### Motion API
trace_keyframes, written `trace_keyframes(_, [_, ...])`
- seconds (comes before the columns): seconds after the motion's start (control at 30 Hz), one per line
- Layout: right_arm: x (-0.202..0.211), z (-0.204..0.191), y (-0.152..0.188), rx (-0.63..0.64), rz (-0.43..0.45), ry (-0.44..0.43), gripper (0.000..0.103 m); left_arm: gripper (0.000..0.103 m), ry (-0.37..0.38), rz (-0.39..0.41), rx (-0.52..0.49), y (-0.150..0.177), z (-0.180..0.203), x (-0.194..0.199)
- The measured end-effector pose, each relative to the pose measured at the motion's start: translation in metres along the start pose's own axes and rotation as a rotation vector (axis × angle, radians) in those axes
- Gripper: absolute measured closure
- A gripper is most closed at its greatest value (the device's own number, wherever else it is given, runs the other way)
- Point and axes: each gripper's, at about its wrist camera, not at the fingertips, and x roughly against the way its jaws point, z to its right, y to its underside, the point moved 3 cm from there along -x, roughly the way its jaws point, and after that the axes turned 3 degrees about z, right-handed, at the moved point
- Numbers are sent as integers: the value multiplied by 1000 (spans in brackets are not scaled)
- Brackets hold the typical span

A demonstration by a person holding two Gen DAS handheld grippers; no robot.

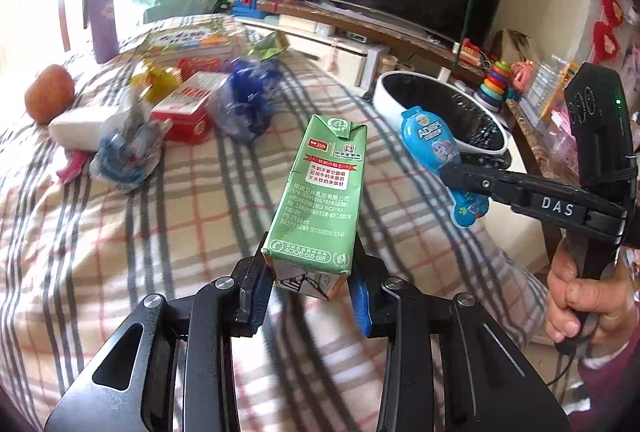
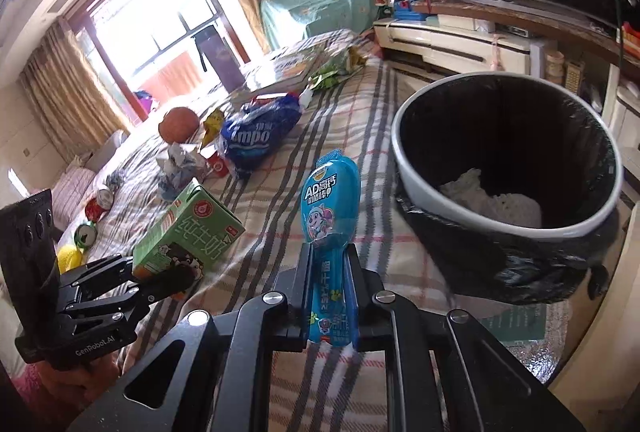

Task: Collect trash
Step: 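Grasp the green juice carton with the left tool while the right tool grasps the blue bottle-shaped wrapper, then carry the green carton and blue wrapper over the trash bin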

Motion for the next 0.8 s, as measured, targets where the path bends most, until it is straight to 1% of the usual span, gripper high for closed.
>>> trace_keyframes(0.13, [17, 9, -5, -31, 49, 34, 90, 71, 35, 8, -17, -10, 10, -4])
trace_keyframes(0.2, [23, 13, -8, -41, 64, 49, 93, 71, 46, 12, -31, -15, 14, -6])
trace_keyframes(0.3, [32, 20, -12, -58, 88, 76, 94, 71, 60, 15, -41, -22, 20, -10])
trace_keyframes(0.47, [40, 29, -16, -76, 111, 102, 95, 71, 94, 23, -33, -33, 29, -13])
trace_keyframes(0.8, [45, 45, -22, -101, 130, 120, 98, 71, 111, 25, -62, -46, 49, -22])
